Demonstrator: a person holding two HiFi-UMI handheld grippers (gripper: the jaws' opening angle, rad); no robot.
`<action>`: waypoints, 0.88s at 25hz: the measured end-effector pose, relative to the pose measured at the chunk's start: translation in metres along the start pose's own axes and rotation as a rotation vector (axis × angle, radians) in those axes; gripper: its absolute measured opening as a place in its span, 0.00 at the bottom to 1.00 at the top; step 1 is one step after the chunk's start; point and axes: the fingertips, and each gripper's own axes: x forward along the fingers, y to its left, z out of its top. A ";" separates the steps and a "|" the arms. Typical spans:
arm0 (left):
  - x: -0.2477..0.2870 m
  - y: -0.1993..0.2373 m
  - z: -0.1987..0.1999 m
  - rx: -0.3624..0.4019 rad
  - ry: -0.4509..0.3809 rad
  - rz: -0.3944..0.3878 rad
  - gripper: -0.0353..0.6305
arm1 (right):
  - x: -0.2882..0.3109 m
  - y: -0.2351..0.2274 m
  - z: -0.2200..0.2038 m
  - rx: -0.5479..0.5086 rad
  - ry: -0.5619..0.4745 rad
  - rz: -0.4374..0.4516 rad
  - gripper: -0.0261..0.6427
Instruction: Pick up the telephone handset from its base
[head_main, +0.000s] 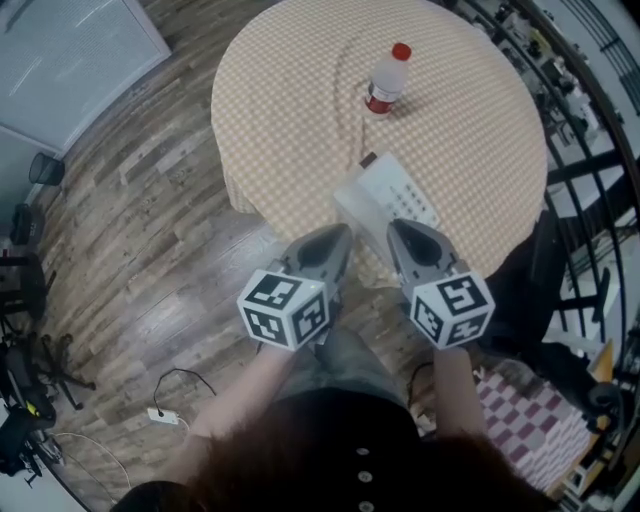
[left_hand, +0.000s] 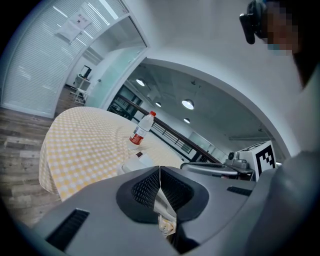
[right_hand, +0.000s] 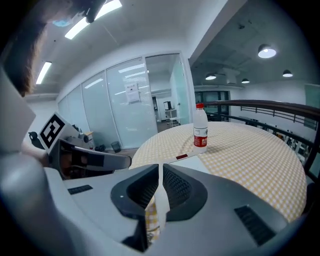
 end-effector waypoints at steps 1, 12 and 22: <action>0.001 0.001 -0.003 -0.005 0.002 0.004 0.07 | 0.001 -0.001 -0.002 -0.016 0.016 -0.001 0.06; 0.011 0.020 -0.029 -0.032 0.037 0.034 0.07 | 0.026 -0.005 -0.025 -0.130 0.124 0.030 0.33; 0.014 0.031 -0.043 -0.081 0.049 0.046 0.07 | 0.051 0.005 -0.047 -0.201 0.232 0.082 0.41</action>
